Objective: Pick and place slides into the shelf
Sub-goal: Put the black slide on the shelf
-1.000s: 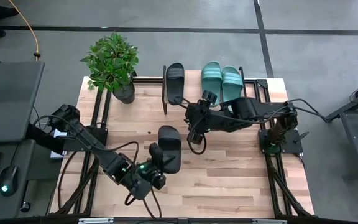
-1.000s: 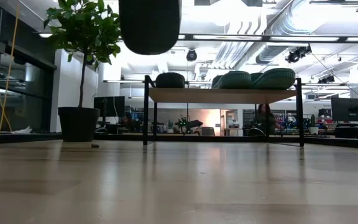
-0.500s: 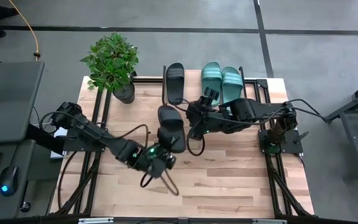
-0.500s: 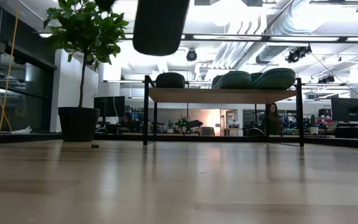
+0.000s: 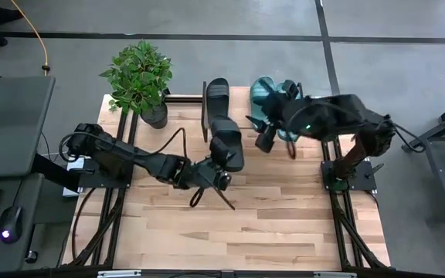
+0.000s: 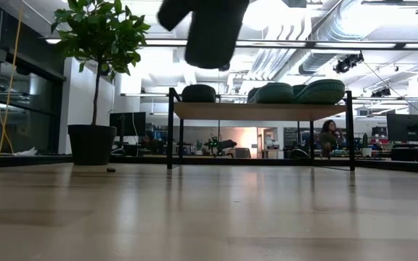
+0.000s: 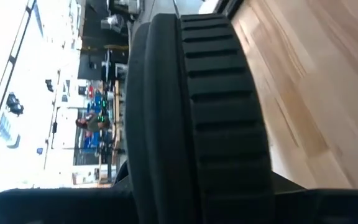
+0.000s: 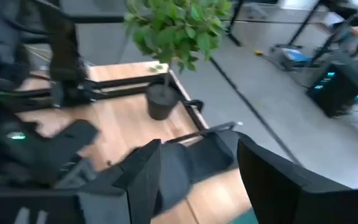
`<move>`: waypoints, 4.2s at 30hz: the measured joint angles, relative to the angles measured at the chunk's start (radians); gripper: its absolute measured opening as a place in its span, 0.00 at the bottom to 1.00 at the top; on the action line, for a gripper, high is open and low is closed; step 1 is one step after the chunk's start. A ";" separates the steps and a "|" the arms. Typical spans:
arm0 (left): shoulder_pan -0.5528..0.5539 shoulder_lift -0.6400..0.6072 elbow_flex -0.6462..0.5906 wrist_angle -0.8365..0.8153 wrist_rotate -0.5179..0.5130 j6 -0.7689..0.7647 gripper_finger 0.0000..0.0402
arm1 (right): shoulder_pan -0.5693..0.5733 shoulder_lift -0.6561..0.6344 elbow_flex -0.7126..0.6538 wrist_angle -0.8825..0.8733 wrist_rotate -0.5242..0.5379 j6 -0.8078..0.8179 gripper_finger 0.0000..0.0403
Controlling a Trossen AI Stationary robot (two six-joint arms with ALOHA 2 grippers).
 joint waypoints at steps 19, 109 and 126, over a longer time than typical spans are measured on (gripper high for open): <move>0.216 0.000 0.000 0.215 0.227 0.108 0.21 | -0.016 -0.038 -0.002 -0.007 -0.085 -0.036 0.50; 0.622 0.098 0.000 0.406 0.701 -0.022 0.21 | -0.062 -0.038 -0.002 -0.002 -0.255 -0.181 0.50; 0.619 0.161 0.002 0.396 0.681 0.018 0.21 | -0.062 -0.038 -0.002 -0.001 -0.258 -0.181 0.50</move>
